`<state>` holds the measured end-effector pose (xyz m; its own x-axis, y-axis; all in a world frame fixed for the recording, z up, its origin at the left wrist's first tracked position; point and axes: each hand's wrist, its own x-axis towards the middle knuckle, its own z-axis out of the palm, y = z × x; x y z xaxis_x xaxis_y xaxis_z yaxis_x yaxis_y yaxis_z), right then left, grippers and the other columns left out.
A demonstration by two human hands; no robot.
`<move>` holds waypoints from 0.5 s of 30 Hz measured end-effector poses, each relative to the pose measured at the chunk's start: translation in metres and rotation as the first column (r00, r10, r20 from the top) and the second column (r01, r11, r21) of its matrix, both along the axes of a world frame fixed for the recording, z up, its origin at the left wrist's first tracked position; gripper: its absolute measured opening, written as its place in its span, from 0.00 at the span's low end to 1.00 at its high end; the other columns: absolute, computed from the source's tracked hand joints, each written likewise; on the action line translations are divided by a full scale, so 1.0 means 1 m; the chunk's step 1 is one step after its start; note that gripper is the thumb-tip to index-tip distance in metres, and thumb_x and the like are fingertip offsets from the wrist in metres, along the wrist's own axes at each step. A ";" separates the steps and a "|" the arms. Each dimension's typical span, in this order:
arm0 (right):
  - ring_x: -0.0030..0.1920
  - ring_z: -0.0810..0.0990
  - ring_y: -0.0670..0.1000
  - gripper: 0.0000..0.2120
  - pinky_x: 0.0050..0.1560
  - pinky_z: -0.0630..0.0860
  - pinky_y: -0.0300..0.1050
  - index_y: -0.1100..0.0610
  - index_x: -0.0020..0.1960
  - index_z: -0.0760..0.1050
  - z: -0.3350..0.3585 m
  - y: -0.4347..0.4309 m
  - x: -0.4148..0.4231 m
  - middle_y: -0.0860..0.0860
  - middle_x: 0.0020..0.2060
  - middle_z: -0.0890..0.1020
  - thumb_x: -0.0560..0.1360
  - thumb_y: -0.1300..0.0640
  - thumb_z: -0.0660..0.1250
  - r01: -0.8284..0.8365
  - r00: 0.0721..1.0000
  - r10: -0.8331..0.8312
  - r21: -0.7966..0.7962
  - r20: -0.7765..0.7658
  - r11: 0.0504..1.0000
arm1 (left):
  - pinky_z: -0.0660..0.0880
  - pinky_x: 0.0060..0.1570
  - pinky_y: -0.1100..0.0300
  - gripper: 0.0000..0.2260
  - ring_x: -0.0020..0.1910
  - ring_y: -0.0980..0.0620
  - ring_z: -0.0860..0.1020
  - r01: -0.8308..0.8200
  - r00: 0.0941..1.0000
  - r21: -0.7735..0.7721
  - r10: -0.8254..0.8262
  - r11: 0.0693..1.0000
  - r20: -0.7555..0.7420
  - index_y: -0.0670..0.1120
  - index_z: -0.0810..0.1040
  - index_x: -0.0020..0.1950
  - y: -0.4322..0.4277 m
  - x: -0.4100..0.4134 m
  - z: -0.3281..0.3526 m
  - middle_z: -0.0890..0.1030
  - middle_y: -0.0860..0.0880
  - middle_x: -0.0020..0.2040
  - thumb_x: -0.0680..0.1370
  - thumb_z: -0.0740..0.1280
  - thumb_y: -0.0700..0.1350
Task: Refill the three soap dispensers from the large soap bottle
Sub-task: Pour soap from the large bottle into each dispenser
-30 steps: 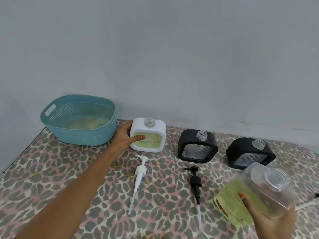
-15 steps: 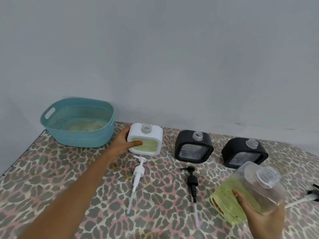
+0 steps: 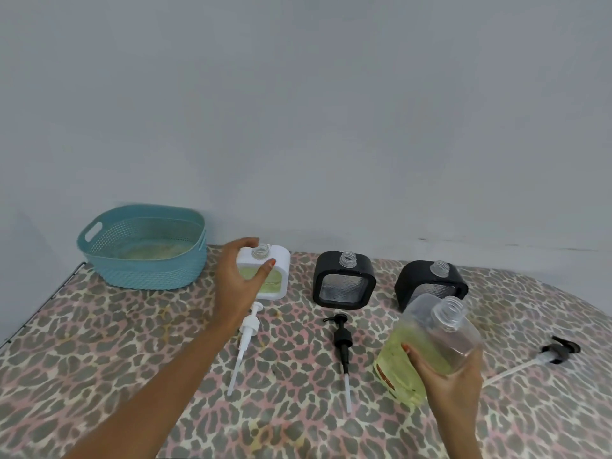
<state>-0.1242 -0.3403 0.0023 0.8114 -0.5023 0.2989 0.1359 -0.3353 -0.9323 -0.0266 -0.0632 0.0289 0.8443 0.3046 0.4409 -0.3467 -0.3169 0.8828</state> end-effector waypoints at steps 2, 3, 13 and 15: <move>0.43 0.74 0.45 0.29 0.45 0.71 0.32 0.54 0.52 0.65 0.001 -0.001 -0.001 0.41 0.43 0.73 0.60 0.68 0.77 -0.018 1.000 0.018 0.031 -0.014 0.999 | 0.69 0.56 0.70 0.15 0.52 0.64 0.73 0.103 0.995 0.060 -0.104 0.993 0.012 0.54 0.72 0.50 -0.023 -0.001 0.003 0.75 0.56 0.50 0.70 0.72 0.39; 0.42 0.74 0.41 0.28 0.42 0.71 0.31 0.55 0.51 0.65 0.002 -0.001 -0.001 0.41 0.42 0.73 0.60 0.67 0.78 -0.026 0.999 0.027 0.037 -0.022 0.999 | 0.67 0.58 0.72 0.16 0.53 0.67 0.72 0.172 0.985 0.076 -0.171 0.982 -0.013 0.56 0.71 0.50 -0.033 0.002 0.001 0.76 0.56 0.51 0.70 0.72 0.40; 0.50 0.77 0.53 0.34 0.50 0.76 0.49 0.54 0.56 0.66 -0.011 -0.006 0.001 0.51 0.50 0.77 0.56 0.53 0.79 -0.025 0.997 0.031 0.081 -0.072 0.996 | 0.65 0.69 0.51 0.41 0.69 0.50 0.64 0.322 0.853 -0.082 -0.327 0.943 -0.406 0.47 0.55 0.72 -0.091 0.049 -0.047 0.63 0.48 0.71 0.66 0.76 0.41; 0.52 0.77 0.55 0.36 0.53 0.77 0.52 0.55 0.56 0.67 -0.012 -0.006 0.001 0.53 0.51 0.77 0.53 0.47 0.77 -0.025 0.997 0.031 0.079 -0.074 0.997 | 0.67 0.65 0.54 0.41 0.67 0.48 0.67 0.320 0.839 -0.105 -0.334 0.941 -0.429 0.46 0.56 0.72 -0.093 0.054 -0.051 0.65 0.46 0.70 0.66 0.76 0.39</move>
